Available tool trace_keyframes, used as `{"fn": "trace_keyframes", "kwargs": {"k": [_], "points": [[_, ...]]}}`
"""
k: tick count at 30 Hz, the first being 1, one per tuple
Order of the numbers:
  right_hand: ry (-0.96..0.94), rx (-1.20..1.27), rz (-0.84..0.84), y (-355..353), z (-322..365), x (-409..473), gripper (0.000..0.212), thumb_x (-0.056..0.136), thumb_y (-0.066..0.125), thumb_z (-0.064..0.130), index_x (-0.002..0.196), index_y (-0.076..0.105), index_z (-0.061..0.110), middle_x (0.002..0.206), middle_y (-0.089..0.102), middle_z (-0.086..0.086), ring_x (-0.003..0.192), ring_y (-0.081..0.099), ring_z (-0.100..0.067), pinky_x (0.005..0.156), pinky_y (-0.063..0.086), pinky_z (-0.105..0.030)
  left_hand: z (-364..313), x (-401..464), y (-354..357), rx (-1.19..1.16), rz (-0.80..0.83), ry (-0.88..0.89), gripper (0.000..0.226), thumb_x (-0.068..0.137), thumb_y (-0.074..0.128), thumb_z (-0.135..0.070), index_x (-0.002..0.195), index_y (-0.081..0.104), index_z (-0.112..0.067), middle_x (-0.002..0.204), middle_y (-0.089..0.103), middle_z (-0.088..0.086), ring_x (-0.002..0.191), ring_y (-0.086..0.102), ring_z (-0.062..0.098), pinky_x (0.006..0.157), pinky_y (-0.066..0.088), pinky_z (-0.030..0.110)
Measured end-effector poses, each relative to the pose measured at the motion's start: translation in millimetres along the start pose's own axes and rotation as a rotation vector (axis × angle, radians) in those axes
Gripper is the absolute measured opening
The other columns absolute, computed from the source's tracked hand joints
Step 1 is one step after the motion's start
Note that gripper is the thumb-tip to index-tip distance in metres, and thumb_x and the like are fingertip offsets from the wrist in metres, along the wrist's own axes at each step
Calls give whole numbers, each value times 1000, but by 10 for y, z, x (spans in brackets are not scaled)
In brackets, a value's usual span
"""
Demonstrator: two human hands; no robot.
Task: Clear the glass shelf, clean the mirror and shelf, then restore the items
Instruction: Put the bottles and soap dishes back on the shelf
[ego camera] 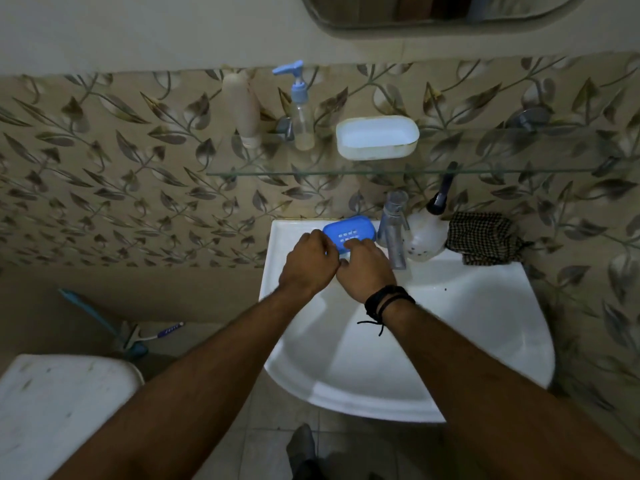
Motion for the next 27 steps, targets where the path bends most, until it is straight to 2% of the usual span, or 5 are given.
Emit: {"fn": "trace_keyframes", "kwargs": {"k": [6, 10, 18, 22, 27], "points": [[139, -15, 74, 288, -240, 401, 75, 87, 60, 40, 147, 28, 9, 148, 29, -16, 133, 37, -36, 110, 36, -43, 275, 360, 296, 3, 117, -106, 36, 91, 54, -35, 117, 56, -11, 116, 58, 11, 103, 60, 30, 77, 39, 30], [195, -14, 34, 316, -305, 667, 85, 89, 61, 39, 151, 15, 5, 153, 21, -16, 136, 32, -36, 113, 33, -43, 332, 584, 439, -39, 143, -157, 47, 91, 59, -38, 125, 47, -8, 123, 51, 13, 108, 58, 31, 79, 39, 32], [210, -42, -14, 401, -348, 927, 77, 91, 59, 28, 151, 17, 2, 148, 32, -23, 132, 38, -38, 109, 32, -40, 419, 864, 592, -52, 163, -177, 44, 96, 57, -32, 127, 46, -4, 125, 51, 16, 108, 57, 30, 80, 43, 33], [217, -76, -34, 404, -351, 941, 73, 91, 57, 25, 150, 22, 0, 142, 35, -26, 128, 42, -40, 107, 34, -40, 445, 883, 571, -56, 161, -166, 40, 97, 54, -22, 130, 45, -3, 129, 48, 18, 110, 55, 31, 88, 44, 35], [209, -135, -34, 388, -314, 876, 58, 91, 54, 26, 138, 36, -4, 134, 41, -25, 122, 44, -38, 106, 34, -38, 553, 773, 512, -75, 148, -209, 37, 94, 56, -15, 128, 46, -3, 125, 47, 19, 102, 59, 35, 87, 53, 44]]}}
Point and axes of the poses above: each hand's wrist, its own x-axis towards the middle knuckle, its own y-axis out of the palm, z = x × y, the point moved 5 cm from there along x, towards the middle knuckle
